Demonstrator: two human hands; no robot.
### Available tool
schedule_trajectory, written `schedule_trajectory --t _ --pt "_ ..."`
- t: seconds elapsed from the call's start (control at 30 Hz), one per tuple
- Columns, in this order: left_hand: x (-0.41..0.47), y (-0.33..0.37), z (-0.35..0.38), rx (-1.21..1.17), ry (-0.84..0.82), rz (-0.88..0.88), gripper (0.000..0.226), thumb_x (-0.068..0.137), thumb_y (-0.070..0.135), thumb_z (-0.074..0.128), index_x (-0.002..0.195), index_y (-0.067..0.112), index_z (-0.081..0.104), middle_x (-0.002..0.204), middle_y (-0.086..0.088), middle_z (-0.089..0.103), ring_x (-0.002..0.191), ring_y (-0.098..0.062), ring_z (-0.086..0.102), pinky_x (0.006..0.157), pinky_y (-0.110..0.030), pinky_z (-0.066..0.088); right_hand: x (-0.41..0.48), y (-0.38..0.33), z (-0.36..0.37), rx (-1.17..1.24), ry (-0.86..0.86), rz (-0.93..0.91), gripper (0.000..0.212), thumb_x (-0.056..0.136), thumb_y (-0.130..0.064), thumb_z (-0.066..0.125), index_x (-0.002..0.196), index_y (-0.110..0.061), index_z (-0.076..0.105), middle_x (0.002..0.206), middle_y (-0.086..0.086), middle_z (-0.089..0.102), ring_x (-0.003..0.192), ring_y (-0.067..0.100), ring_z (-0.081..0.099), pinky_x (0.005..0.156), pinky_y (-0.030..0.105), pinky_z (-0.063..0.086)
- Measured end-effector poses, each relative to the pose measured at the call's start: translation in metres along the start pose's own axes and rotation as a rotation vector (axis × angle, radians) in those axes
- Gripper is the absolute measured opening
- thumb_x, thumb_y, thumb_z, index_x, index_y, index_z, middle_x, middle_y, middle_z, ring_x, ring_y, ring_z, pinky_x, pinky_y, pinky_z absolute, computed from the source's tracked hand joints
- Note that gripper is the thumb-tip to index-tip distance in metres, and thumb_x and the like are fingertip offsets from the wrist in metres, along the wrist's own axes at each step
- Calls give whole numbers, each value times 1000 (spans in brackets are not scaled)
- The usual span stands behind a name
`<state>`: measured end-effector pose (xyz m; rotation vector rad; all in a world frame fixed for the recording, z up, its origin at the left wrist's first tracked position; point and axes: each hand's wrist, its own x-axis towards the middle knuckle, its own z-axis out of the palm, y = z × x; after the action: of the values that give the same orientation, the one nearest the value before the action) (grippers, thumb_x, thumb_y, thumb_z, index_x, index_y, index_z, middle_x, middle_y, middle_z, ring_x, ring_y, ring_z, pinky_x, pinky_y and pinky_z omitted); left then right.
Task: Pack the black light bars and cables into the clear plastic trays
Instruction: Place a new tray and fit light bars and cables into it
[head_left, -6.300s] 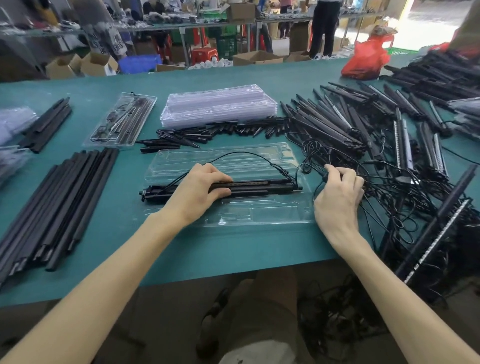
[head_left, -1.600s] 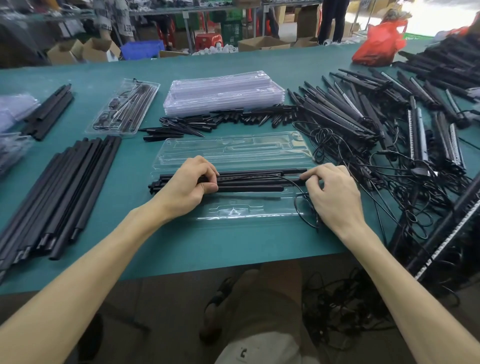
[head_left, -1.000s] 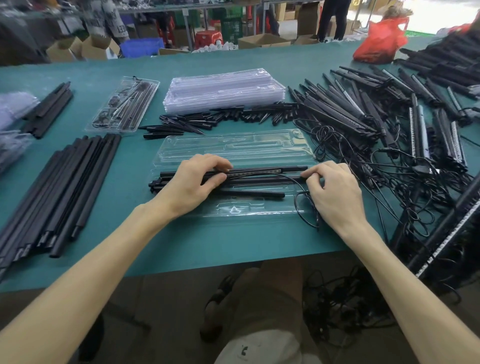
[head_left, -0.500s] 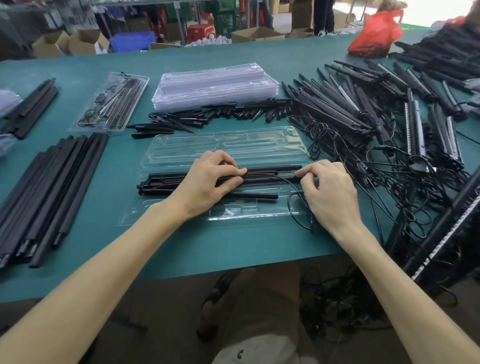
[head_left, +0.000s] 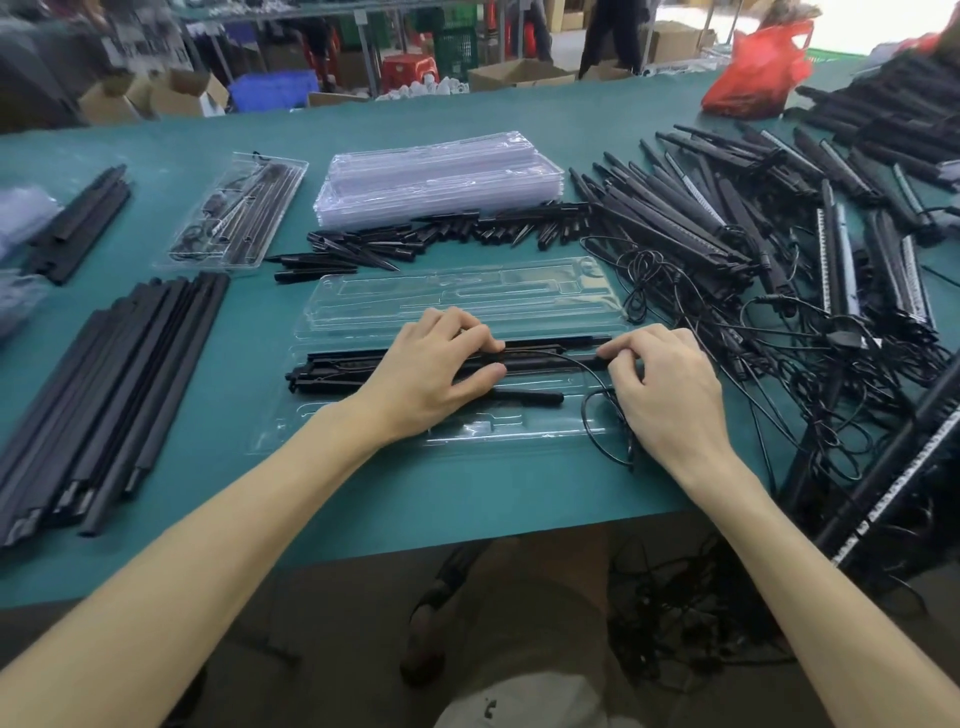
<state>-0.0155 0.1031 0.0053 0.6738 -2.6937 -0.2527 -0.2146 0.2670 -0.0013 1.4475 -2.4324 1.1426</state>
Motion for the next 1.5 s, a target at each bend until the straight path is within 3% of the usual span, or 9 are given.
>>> schedule_trajectory --t 0.23,0.37,0.47,0.63,0.73,0.87,1.1,1.3,1.5 --pt "-4 2 -3 -8 -15 4 41 100 53 44 127 27 62 124 7 54 118 -18 44 104 -44 37 1 0 -2 6 -9 13 28 99 -18 46 93 -24 72 102 -12 66 101 7 45 84 31 35" --pt "-9 -4 -14 -187 -71 18 41 101 44 50 135 24 61 128 5 57 126 -15 43 113 -33 32 2 1 -2 21 -22 31 28 99 -19 44 94 -26 71 102 -13 65 101 6 43 81 31 33" --pt "-19 -16 -26 -222 49 -3 35 102 37 52 130 21 65 128 4 60 127 -13 45 112 -29 32 1 1 -2 19 -20 19 28 99 -19 45 95 -26 72 102 -13 66 102 7 44 81 31 34" --pt "-19 -46 -46 -150 181 -111 29 105 23 52 128 13 66 134 -4 62 130 -21 51 116 -38 34 0 1 -1 12 -19 14 28 99 -19 45 94 -26 72 103 -13 66 102 7 44 80 31 34" --pt "-16 -49 -41 -146 89 -95 35 105 25 51 136 12 61 146 -3 54 139 -18 44 120 -27 25 1 1 0 21 -23 29 28 98 -19 45 93 -27 72 103 -13 66 103 7 45 79 31 33" --pt "-1 -36 -25 -197 -7 -59 46 106 31 46 148 13 48 158 0 40 150 -11 27 125 -32 18 1 1 -1 33 -26 36 28 98 -19 45 93 -27 71 102 -15 65 102 3 42 77 29 31" --pt "1 -33 1 100 -146 4 64 103 59 8 160 33 16 166 18 11 152 3 3 124 -25 -2 0 0 -3 74 89 11 16 101 -19 49 100 -15 64 103 -3 57 106 11 38 83 20 29" --pt "13 -49 -4 101 -146 -49 53 108 47 18 160 35 18 166 18 14 152 2 5 125 -28 3 -2 -2 -6 86 210 35 16 103 -28 52 104 -15 61 104 1 54 105 15 37 94 39 40" --pt "15 -51 -1 131 -154 -76 55 107 48 19 160 32 19 166 17 14 152 0 7 126 -29 2 -5 -2 -7 -49 169 151 27 103 -38 50 105 -13 60 111 9 44 108 23 36 84 28 33"
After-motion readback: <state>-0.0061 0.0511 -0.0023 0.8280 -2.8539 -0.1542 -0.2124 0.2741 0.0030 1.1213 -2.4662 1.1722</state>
